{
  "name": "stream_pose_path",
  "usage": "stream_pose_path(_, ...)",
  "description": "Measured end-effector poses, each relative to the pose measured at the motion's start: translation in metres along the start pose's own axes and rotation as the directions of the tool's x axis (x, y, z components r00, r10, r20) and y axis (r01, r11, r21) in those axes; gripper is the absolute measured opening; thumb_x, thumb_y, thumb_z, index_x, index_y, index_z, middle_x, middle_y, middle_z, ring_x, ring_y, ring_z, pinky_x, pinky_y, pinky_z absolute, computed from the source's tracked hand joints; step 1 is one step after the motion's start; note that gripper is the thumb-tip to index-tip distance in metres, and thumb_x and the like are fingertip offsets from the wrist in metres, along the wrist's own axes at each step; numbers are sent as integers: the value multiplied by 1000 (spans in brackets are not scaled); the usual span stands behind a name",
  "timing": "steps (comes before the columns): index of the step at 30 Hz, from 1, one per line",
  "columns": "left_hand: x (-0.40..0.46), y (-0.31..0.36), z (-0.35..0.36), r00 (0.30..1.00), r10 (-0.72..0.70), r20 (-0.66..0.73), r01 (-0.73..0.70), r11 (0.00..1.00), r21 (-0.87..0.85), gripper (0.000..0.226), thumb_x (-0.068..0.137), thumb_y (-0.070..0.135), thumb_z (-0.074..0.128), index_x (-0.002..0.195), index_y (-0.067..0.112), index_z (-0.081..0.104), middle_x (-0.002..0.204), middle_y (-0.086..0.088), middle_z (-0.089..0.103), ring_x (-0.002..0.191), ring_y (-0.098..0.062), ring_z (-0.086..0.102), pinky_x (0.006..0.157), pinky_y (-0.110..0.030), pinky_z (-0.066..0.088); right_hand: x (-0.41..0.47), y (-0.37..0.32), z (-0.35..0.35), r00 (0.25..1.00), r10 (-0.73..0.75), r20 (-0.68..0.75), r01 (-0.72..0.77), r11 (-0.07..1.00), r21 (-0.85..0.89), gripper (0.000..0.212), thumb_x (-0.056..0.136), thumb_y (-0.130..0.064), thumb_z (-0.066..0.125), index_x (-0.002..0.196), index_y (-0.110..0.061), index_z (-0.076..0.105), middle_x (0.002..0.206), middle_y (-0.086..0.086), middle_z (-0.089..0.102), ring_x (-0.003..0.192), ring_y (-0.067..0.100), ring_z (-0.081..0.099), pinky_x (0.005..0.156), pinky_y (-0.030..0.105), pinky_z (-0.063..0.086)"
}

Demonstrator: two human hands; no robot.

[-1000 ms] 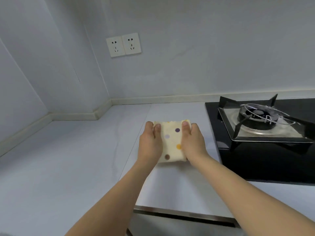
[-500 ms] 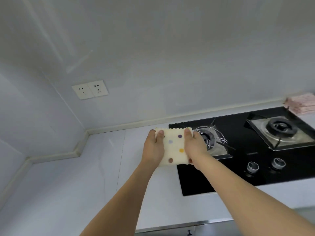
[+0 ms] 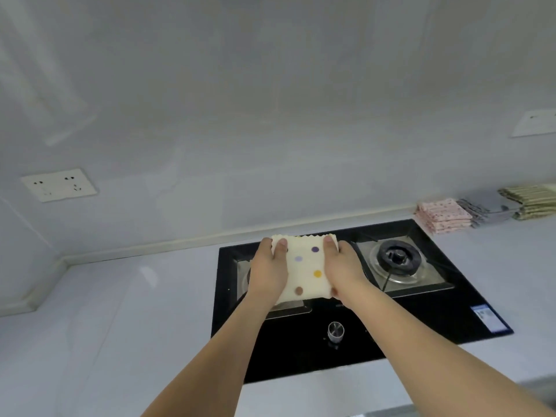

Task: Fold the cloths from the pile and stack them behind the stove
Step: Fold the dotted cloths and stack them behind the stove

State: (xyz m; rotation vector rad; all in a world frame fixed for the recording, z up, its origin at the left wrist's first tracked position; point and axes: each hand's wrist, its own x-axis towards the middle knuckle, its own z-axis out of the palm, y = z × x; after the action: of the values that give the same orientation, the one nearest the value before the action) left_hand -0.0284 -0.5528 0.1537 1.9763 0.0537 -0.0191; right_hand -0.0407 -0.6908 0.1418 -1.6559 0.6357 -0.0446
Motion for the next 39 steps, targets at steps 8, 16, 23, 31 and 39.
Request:
stream_pose_path(8,20,43,114,995,35,96,-41,997,62,25,103,37,36,97,13,44,84,0,53,79,-20,51,70,-35,42,56,6,-102,992,88,-91,-86,996,20,43,97,-54,34,114,-18,48,104,7,61,92,29,62,42,23,41)
stream_pose_path(16,24,111,286,978,11,210,-27,997,74,27,104,38,34,105,11,41,83,9,49,72,-3,46,70,-28,37,140,27,-264,977,137,-165,-120,987,109,43,97,-53,36,110,-15,51,103,8,63,87,28,65,50,29,49)
stream_pose_path(23,30,164,424,975,-98,198,79,991,104,47,103,40,34,136,8,42,114,-1,54,105,-23,53,89,-36,43,216,23,-396,980,190,-68,-176,970,169,35,98,-42,39,103,-14,60,100,14,68,86,33,67,61,38,55)
stream_pose_path(31,72,192,527,961,-106,254,93,994,63,36,100,39,40,109,6,51,108,-19,61,86,-27,55,71,-32,40,285,30,-482,966,222,-134,-212,974,79,18,88,-7,42,82,-12,59,96,18,64,86,34,61,62,33,43)
stream_pose_path(39,96,246,667,879,-181,442,189,982,26,23,92,14,37,111,8,50,83,-9,59,63,-25,58,40,-25,42,377,44,-609,948,188,-258,-198,980,-15,24,92,-9,37,98,-10,60,87,12,60,70,27,55,48,28,38)
